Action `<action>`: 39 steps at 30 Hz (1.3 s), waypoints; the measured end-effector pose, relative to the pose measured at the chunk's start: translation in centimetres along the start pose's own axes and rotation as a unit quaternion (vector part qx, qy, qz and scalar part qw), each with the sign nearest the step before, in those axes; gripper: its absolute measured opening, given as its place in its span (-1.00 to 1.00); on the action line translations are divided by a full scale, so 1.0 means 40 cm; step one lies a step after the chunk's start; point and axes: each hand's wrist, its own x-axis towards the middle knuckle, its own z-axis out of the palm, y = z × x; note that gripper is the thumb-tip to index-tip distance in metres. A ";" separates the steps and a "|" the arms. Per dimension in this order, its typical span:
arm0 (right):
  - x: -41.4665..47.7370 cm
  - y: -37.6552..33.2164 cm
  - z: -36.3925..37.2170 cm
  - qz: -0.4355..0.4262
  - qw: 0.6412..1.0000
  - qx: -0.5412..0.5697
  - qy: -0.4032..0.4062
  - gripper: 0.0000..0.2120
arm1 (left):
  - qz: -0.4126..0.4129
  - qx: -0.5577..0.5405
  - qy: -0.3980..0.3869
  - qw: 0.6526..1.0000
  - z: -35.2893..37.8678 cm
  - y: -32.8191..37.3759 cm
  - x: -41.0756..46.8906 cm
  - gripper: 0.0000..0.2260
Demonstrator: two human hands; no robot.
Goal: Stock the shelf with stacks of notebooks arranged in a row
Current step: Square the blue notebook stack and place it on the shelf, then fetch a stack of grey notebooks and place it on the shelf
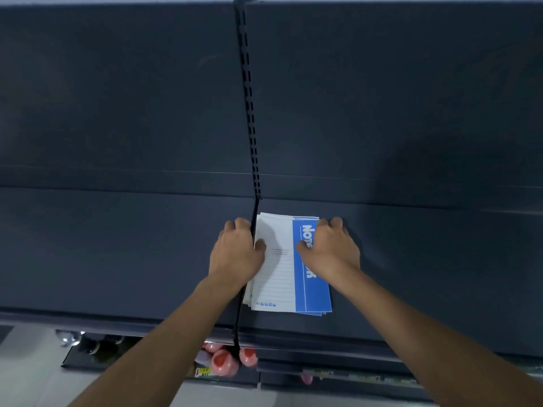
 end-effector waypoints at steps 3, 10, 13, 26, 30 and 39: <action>-0.002 -0.047 -0.011 -0.058 0.998 0.002 0.016 -0.64 | 0.000 -0.015 0.017 1.000 -0.029 -0.029 -0.008 -0.61; -0.021 -0.243 0.024 -0.180 0.983 0.026 -0.027 -0.58 | -0.025 -0.012 0.046 0.999 -0.157 -0.172 -0.049 -0.67; -0.040 -0.355 0.051 -0.236 0.969 0.043 -0.056 -0.56 | -0.058 -0.014 0.069 0.996 -0.238 -0.259 -0.080 -0.65; -0.270 -0.859 0.221 -0.411 0.898 0.049 -0.146 -0.59 | -0.177 -0.003 0.192 0.965 -0.559 -0.709 -0.311 -0.73; -0.351 -1.055 0.279 -0.429 0.890 0.037 -0.148 -0.58 | -0.171 -0.001 0.223 0.960 -0.666 -0.897 -0.361 -0.76; -0.413 -1.305 0.364 -0.433 0.889 0.014 -0.147 -0.59 | -0.184 -0.023 0.252 0.950 -0.808 -1.157 -0.386 -0.80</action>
